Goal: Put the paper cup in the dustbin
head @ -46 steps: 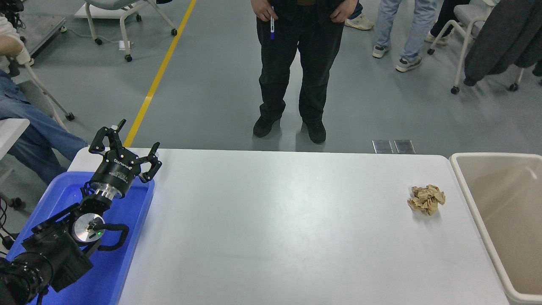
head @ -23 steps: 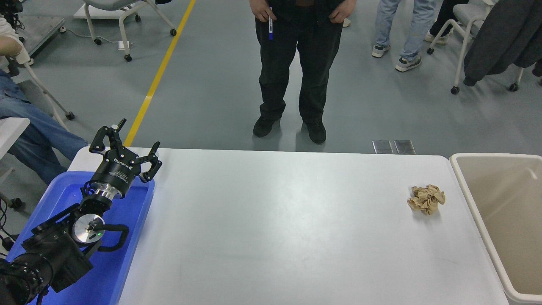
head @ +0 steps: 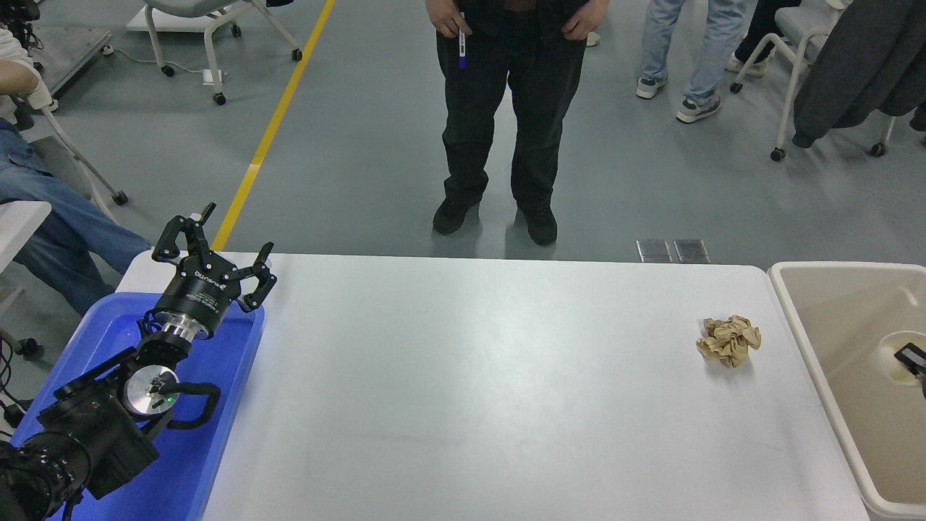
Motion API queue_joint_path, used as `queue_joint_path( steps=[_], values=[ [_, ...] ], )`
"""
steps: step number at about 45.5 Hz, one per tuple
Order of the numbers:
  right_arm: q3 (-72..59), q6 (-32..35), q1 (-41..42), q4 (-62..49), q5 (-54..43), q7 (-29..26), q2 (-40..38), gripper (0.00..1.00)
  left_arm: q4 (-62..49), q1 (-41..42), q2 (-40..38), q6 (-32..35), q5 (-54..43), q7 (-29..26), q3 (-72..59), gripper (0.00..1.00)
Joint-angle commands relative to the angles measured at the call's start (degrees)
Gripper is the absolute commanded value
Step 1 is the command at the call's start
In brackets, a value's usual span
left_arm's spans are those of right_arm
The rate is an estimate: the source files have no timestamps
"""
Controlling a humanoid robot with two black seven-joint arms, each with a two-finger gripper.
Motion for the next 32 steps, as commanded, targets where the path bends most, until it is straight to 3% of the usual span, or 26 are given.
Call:
queue_joint_path(
  steps=[1,2,7,16,32],
  values=[
    [-0.35,-0.3,-0.91,0.01,0.92,-0.3,0.53,0.0,-0.01,0.0,0.0,0.0,-0.06,0.0,0.0,1.0],
    [-0.43,-0.39,-0.91,0.1,0.92,-0.3,0.61,0.05,-0.01,0.0,0.0,0.0,-0.06,0.0,0.0,1.0],
    [-0.52,-2.67,-0.91,0.27,0.92,-0.3,0.61,0.45,0.08,0.0,0.0,0.0,0.03,0.0,0.0,1.0],
    [0.18,-4.52,-0.82,0.62,1.01,-0.21,0.35,0.78,-0.01,0.0,0.0,0.0,0.03,0.0,0.0,1.0],
    [0.97,-4.52,5.5,2.38,1.1,-0.12,-2.81,0.93,-0.01,0.0,0.0,0.0,-0.06,0.0,0.0,1.0]
  ],
)
